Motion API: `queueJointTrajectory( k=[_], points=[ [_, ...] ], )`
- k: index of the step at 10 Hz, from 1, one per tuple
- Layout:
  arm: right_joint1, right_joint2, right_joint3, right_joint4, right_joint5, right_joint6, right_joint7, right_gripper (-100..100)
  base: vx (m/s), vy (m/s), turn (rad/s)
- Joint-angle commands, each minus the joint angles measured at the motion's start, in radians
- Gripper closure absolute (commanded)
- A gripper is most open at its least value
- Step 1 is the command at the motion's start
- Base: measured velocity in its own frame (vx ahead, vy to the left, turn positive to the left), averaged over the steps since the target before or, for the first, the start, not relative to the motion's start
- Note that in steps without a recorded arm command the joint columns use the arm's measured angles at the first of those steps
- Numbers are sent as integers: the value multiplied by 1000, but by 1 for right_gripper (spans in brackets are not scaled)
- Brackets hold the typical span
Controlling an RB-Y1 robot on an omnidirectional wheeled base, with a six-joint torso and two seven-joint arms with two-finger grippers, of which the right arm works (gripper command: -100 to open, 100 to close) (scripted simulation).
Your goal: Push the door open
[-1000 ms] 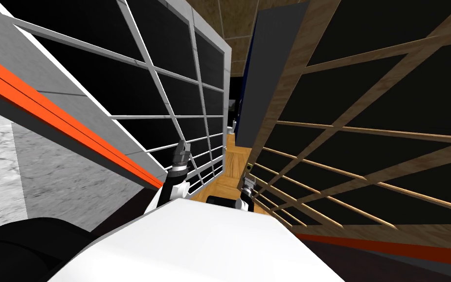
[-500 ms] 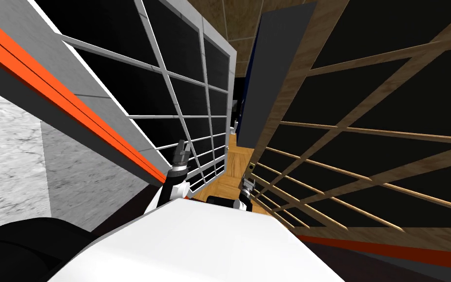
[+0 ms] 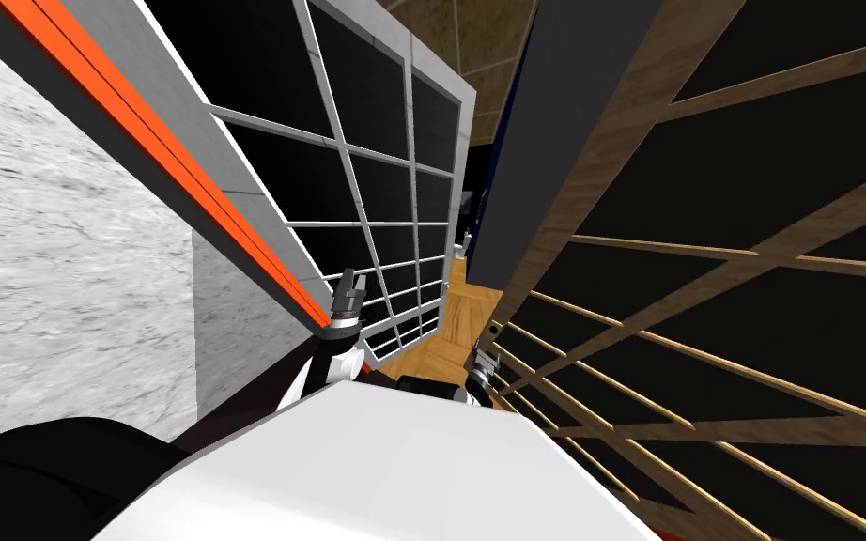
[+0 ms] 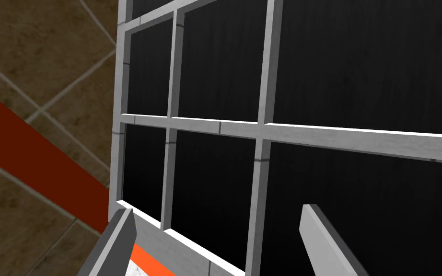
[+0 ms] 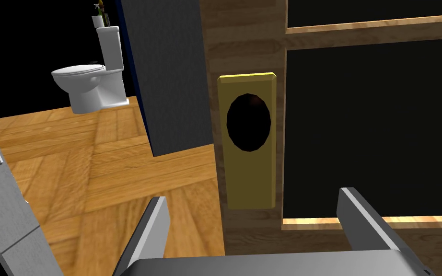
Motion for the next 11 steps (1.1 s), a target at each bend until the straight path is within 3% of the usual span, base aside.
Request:
queueJointTrajectory(
  k=[1,11],
  points=[
    [34,-9,-41,-14,-1,-7,-22,-100,33,-20,349],
    [187,-15,-220,-103,-7,-22,-73,-100,33,-22,213]
  ],
)
